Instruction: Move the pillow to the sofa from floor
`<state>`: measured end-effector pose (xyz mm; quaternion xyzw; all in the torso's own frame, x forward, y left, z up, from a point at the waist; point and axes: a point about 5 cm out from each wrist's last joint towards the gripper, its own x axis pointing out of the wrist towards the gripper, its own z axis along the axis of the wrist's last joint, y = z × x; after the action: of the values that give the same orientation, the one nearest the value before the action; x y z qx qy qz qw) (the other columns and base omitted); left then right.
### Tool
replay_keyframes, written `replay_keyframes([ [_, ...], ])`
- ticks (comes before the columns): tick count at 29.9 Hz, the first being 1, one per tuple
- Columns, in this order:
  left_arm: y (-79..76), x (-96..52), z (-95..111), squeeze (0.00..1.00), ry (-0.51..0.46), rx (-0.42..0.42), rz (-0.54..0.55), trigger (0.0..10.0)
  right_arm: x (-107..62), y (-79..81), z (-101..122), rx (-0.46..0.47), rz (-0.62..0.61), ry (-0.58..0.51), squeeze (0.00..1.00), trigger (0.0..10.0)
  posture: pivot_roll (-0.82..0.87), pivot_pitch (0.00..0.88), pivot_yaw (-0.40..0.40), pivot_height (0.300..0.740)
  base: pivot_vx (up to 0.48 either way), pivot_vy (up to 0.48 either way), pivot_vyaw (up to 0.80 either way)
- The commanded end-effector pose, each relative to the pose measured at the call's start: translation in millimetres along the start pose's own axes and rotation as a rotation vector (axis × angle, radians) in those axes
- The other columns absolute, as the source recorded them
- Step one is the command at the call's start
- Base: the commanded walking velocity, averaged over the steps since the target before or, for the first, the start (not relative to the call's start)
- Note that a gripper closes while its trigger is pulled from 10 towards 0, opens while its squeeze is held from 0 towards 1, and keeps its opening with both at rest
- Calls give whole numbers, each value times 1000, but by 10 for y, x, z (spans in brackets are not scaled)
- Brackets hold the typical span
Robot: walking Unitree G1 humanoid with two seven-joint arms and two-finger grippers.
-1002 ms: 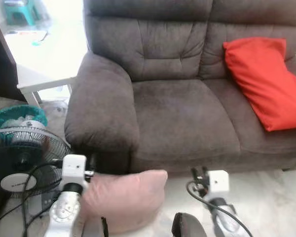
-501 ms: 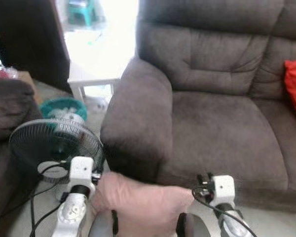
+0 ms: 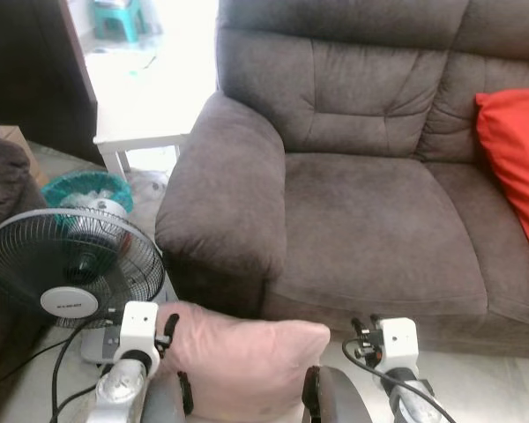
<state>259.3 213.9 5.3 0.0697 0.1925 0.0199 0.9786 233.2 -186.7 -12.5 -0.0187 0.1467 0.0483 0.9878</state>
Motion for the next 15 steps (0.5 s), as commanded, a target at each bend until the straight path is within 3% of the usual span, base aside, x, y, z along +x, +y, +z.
replay_keyframes([
  [1, 37, 49, -64, 0, 45, -22, 12, 10000, 8, -51, 115, -16, 1, -44, 0, 10000, 92, 45, -110, 543, 0, 0, 0],
  [5, 81, 80, -148, 0, 105, -64, 26, 10000, 11, -61, 238, -32, 17, -83, 0, 10000, 60, 69, -130, 543, 0, 0, 0],
  [10, 114, 148, -77, 0, 83, -114, 17, 10000, -16, -108, 411, -53, 29, -126, 0, 10000, 29, 98, -163, 543, 0, 0, 0],
  [15, 114, 184, -24, 0, 59, -84, 16, 10000, -99, -206, 527, -73, 45, -142, 0, 10000, 15, 137, -204, 543, 0, 0, 0],
])
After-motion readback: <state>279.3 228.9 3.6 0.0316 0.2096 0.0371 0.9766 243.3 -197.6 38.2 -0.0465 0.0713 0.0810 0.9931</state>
